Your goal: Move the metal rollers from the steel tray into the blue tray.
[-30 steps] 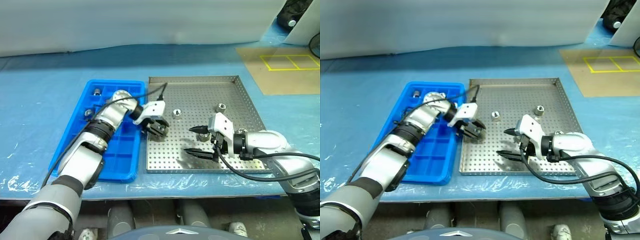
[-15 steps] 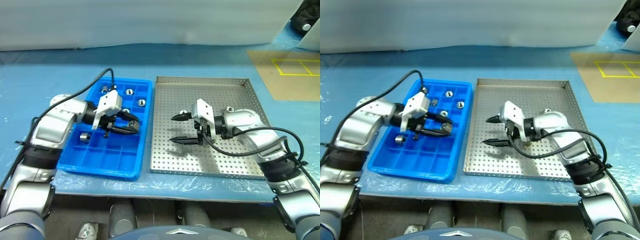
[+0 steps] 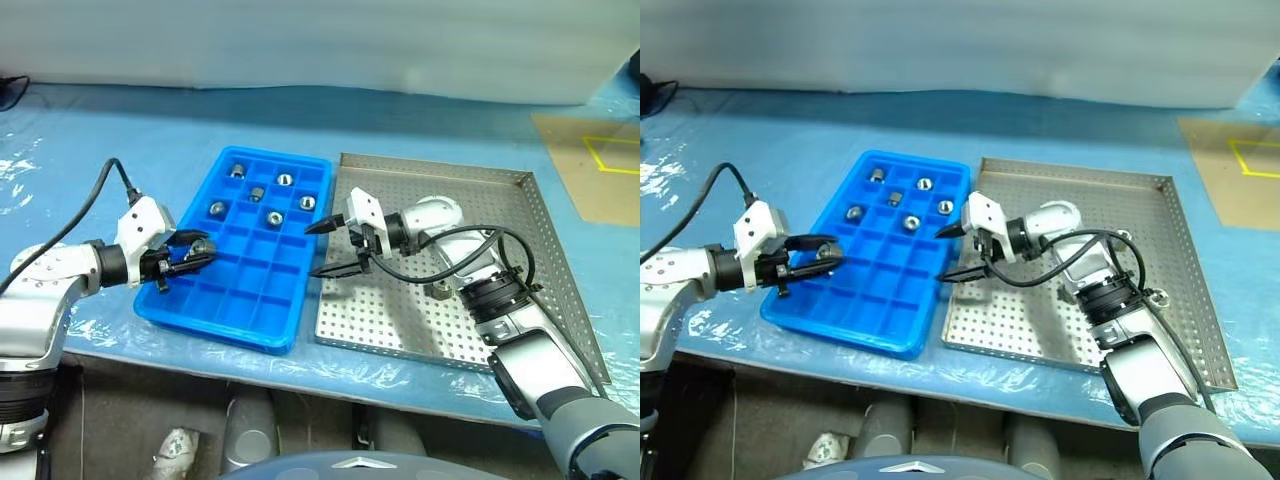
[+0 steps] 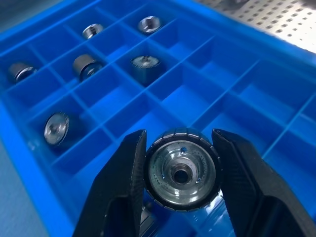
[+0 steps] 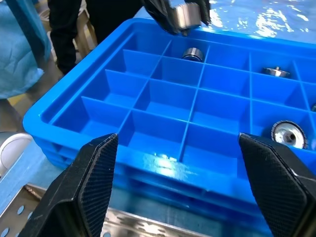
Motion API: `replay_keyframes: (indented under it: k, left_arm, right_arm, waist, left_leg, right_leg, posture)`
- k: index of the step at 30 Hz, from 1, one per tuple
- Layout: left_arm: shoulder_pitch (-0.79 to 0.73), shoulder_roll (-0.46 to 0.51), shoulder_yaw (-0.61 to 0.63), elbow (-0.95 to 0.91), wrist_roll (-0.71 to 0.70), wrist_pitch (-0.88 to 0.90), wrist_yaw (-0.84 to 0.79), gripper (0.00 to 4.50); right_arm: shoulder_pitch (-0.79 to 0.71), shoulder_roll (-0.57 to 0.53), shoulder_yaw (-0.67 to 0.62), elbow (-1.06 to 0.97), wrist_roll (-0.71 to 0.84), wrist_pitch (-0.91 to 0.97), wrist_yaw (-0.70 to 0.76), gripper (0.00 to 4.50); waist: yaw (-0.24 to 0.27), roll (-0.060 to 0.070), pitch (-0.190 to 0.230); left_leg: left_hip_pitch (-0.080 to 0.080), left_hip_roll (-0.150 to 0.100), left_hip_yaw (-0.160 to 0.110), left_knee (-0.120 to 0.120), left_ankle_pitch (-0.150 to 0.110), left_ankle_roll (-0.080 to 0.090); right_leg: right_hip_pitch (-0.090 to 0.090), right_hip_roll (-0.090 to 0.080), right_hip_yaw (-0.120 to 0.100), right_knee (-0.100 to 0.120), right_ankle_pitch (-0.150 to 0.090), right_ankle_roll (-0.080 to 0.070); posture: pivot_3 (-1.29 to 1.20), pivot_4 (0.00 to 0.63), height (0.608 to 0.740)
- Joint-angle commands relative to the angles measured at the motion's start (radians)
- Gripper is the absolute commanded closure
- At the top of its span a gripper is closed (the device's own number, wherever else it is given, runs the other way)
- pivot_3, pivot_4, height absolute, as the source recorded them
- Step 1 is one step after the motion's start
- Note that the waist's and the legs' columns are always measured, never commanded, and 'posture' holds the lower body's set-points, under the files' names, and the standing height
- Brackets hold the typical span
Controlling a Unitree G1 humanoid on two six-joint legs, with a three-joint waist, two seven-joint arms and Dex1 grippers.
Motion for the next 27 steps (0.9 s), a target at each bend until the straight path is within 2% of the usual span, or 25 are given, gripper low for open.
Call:
replay_keyframes:
  k: [1,11,22,27]
  left_arm:
    - [-0.033,-0.048,-0.035,0.046,0.024,-0.049,0.073,2.73]
    - [-0.264,-0.18,-0.153,0.353,0.087,-0.178,0.142,2.73]
    - [-0.303,-0.172,-0.218,0.481,0.087,-0.209,0.033,2.73]
    - [-0.281,-0.166,-0.222,0.469,0.085,-0.235,-0.003,1.09]
  right_arm:
    - [-0.01,0.0,-0.007,-0.02,-0.006,-0.026,0.019,0.51]
    - [0.05,-0.04,-0.037,-0.107,-0.008,0.018,-0.012,0.51]
    - [0.112,-0.077,-0.057,-0.199,-0.002,0.071,-0.064,0.51]
    - [0.114,-0.08,-0.058,-0.203,-0.003,0.075,-0.072,0.51]
  waist:
    - [0.007,0.0,0.0]
    - [0.002,-0.001,0.0]
    - [-0.011,-0.001,0.0]
    - [-0.011,-0.001,0.0]
  left_leg:
    - [-0.001,0.0,0.0,0.0,0.0,0.0]
    - [-0.003,0.0,-0.005,0.014,0.0,-0.001]
    - [-0.004,0.001,-0.006,0.013,0.003,-0.005]
    - [-0.003,0.0,-0.006,0.013,0.003,-0.005]
  right_leg:
    - [0.0,0.0,0.0,0.0,0.0,0.0]
    - [-0.001,-0.001,0.0,0.013,0.0,0.0]
    - [-0.002,0.001,0.0,0.012,0.001,-0.001]
    - [-0.002,0.0,0.0,0.012,0.001,-0.001]
  posture:
    - [0.28,0.15,0.74]
    - [0.18,0.15,0.74]
    - [0.12,0.15,0.74]
    - [0.11,0.15,0.74]
